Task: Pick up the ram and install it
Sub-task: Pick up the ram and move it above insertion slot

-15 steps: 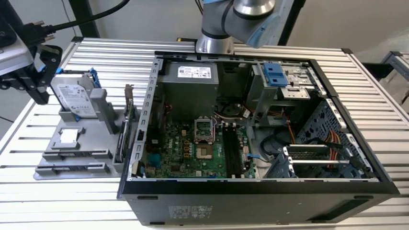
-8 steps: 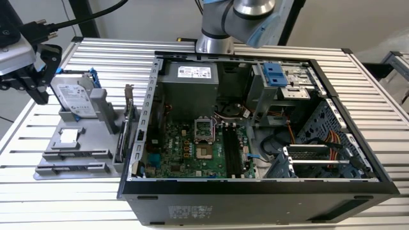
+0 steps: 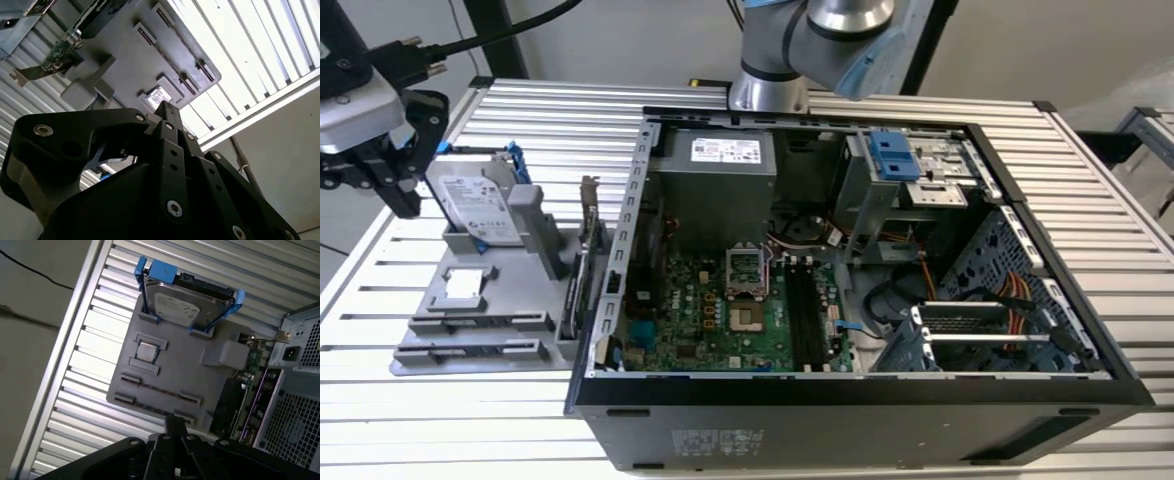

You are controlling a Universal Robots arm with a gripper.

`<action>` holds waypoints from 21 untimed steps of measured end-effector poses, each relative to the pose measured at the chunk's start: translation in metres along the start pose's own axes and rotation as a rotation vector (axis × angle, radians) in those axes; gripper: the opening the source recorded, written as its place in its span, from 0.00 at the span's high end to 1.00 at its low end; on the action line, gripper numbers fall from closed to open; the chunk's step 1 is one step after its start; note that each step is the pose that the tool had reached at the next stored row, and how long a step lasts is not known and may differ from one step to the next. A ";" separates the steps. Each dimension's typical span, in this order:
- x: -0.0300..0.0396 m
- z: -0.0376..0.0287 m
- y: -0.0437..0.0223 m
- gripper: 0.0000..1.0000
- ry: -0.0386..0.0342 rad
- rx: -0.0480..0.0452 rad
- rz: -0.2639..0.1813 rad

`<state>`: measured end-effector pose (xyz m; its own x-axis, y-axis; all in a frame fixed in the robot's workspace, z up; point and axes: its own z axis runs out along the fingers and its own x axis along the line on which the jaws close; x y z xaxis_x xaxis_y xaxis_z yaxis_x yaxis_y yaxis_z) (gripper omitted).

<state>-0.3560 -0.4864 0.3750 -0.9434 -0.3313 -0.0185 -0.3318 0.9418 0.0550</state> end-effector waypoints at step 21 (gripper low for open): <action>0.0000 0.0000 0.0000 1.00 0.0079 -0.0027 -0.143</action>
<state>-0.3560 -0.4864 0.3750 -0.8864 -0.4626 -0.0185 -0.4629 0.8847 0.0550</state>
